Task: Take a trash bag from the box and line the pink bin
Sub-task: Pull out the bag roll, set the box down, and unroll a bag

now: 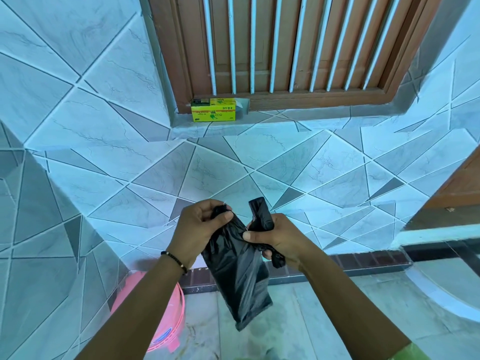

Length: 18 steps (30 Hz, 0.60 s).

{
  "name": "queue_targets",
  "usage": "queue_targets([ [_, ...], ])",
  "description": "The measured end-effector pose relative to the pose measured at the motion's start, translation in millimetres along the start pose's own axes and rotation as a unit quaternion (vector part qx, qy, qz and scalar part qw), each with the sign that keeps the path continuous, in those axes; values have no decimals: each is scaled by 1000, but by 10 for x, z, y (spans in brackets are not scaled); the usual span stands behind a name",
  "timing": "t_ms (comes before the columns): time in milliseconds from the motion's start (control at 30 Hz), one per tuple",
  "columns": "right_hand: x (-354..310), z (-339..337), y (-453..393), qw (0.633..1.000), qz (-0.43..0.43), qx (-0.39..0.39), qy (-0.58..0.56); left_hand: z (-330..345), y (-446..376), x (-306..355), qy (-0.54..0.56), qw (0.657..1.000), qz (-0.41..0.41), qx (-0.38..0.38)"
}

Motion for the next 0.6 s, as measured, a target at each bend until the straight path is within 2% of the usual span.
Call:
queue_targets([
  [67,-1,-74,5,999,-2,27,39,-116,-10,29,-25,998,23,50],
  [167,7,-141,8,997,-3,55,57,-124,-6,28,-78,993,35,79],
  [267,37,-141,22,997,6,72,-11,-100,5,53,-145,985,53,77],
  [333,69,-121,26,991,26,59,-119,-73,30,99,-210,972,79,62],
  [433,66,-74,28,969,38,40,-239,97,137,132,-301,950,85,-10],
  [500,62,-59,11,969,29,54,-238,257,164,37,-325,943,38,-67],
  [600,23,-42,-15,968,-18,88,-236,422,139,-161,-329,940,-18,-89],
])
Point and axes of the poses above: each hand's wrist, its own y-axis away from the middle knuckle, its own z-axis out of the palm, x = y × z, the point moved 7 cm from there along -y, towards the middle knuckle, and after that the axes turned 1 degree about z, right-handed, at the moved point
